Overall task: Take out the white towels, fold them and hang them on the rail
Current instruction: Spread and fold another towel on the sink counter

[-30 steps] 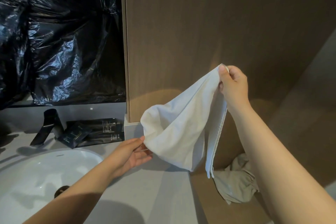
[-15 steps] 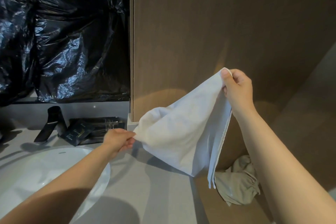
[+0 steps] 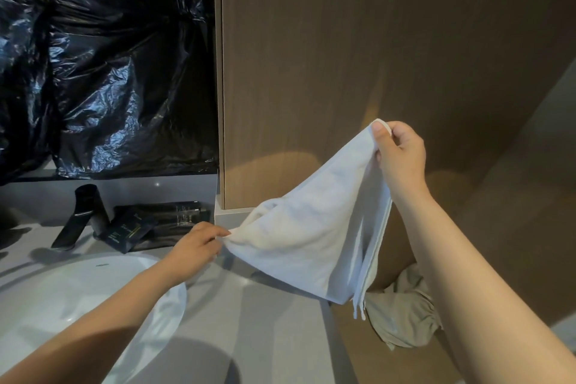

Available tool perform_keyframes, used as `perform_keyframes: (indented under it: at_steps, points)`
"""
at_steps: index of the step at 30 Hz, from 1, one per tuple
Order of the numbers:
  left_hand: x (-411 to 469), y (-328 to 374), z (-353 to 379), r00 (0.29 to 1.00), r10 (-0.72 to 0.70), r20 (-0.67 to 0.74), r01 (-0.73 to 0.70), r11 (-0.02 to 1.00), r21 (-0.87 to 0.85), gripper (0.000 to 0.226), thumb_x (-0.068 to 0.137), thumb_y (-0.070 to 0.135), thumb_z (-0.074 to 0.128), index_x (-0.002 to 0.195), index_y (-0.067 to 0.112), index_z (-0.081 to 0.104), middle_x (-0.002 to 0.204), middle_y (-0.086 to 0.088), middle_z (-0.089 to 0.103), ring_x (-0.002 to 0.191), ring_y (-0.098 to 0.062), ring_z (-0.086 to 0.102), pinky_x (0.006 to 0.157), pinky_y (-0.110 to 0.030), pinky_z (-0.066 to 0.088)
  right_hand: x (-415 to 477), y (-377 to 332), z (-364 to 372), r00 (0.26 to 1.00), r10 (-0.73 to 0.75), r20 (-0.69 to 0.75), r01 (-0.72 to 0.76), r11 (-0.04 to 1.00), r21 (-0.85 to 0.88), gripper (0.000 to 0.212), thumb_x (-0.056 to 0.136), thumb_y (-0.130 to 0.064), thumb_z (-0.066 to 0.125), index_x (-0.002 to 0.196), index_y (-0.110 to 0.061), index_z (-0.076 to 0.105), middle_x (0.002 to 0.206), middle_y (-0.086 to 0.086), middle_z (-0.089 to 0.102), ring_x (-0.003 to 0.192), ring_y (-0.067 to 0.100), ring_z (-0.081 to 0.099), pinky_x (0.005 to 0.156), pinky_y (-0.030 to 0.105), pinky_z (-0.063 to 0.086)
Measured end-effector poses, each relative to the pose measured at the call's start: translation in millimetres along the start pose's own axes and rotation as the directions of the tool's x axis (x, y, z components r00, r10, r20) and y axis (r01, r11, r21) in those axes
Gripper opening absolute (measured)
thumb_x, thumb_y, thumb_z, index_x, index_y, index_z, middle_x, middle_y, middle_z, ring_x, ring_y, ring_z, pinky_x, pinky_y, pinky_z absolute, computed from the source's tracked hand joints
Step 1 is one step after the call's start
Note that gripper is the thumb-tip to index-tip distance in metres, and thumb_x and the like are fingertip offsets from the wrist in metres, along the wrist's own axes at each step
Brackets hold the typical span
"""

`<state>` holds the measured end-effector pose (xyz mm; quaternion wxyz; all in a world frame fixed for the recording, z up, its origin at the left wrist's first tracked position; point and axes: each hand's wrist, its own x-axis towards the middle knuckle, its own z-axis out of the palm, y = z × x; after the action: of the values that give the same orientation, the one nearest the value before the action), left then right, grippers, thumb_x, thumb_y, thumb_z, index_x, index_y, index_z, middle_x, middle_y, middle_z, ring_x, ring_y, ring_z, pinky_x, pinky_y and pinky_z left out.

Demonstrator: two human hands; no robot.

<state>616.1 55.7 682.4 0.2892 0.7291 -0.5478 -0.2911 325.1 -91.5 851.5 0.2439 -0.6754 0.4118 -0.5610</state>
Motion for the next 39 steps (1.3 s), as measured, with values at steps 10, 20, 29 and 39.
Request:
perform_keyframes:
  at_steps: [10,20,29,39]
  points:
    - [-3,4,-8,0.987,0.157,0.015,-0.146,0.872,0.467,0.016,0.095,0.040,0.055,0.082,0.031,0.056,0.087,0.009,0.059,0.081,-0.010,0.057,0.069,-0.023,0.043,1,6,-3,0.999,0.033,-0.016,-0.034,0.999,-0.043,0.035,0.099,-0.038,0.051,0.084,-0.008,0.062,0.073,-0.003,0.057,0.069,0.007,0.053,0.066,0.018,0.044]
    - [16,66,-64,0.859,0.310,-0.408,-0.160,0.919,0.361,0.022,0.092,0.029,0.063,0.082,0.013,0.075,0.078,-0.001,0.064,0.069,-0.015,0.060,0.066,-0.029,0.049,24,-5,-35,0.981,0.043,-0.189,-0.040,0.999,0.018,0.035,0.099,-0.039,0.050,0.087,-0.009,0.060,0.079,0.005,0.057,0.073,0.014,0.054,0.066,0.023,0.045]
    - [52,181,-152,0.669,0.425,-0.611,-0.152,0.882,0.446,0.037,0.090,0.024,0.061,0.056,0.011,0.054,0.057,-0.004,0.052,0.060,-0.023,0.049,0.052,-0.030,0.027,78,-53,-55,0.932,0.148,-0.331,-0.115,0.986,0.117,0.041,0.102,-0.038,0.045,0.119,-0.003,0.058,0.113,0.017,0.064,0.102,0.027,0.063,0.090,0.040,0.053]
    - [45,201,-185,0.575,0.472,-0.668,-0.211,0.875,0.436,0.018,0.093,0.020,0.059,0.092,0.007,0.071,0.086,-0.011,0.067,0.082,-0.027,0.060,0.069,-0.029,0.038,81,-48,-67,0.928,0.017,-0.373,-0.065,0.991,-0.116,0.042,0.100,-0.038,0.049,0.115,0.000,0.063,0.097,0.007,0.059,0.091,0.020,0.053,0.078,0.031,0.038]
